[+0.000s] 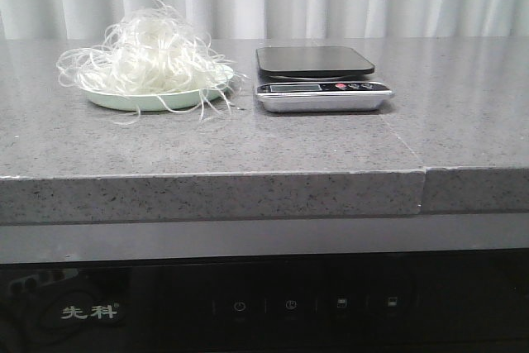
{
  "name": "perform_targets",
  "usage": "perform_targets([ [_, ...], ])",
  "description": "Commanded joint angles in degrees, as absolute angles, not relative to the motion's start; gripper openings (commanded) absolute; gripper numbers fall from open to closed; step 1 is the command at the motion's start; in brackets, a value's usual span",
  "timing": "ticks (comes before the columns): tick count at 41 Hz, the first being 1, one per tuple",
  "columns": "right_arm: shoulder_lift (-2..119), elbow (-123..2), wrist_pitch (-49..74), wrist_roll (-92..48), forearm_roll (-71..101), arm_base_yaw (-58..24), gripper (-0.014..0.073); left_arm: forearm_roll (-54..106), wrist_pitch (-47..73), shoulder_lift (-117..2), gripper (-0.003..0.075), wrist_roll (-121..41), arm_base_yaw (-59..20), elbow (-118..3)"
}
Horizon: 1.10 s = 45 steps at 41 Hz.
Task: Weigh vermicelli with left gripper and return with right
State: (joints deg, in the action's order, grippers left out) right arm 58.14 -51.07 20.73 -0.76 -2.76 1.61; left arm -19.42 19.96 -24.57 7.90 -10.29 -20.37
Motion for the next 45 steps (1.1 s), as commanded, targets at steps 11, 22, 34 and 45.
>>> perform_targets([
  [11, 40.0, -36.2, 11.6, -0.8, -3.8, 4.2, 0.0151, -19.8, 15.5, -25.2, 0.0138, 8.5, -10.2, -22.0],
  [22, 26.2, -25.1, 11.6, -0.8, -3.8, 4.2, 0.0151, -19.8, 15.5, -25.2, 0.0138, 8.5, -10.2, -22.0],
  [34, 7.8, -15.5, 11.3, -0.8, -3.8, 4.2, 0.0151, -19.8, 15.5, -25.2, 0.0138, 8.5, -10.2, -22.0],
  [45, 2.9, -13.4, 11.4, -0.8, -3.8, 4.2, 0.0151, -19.8, 15.5, -25.2, 0.0138, 8.5, -10.2, -22.0],
])
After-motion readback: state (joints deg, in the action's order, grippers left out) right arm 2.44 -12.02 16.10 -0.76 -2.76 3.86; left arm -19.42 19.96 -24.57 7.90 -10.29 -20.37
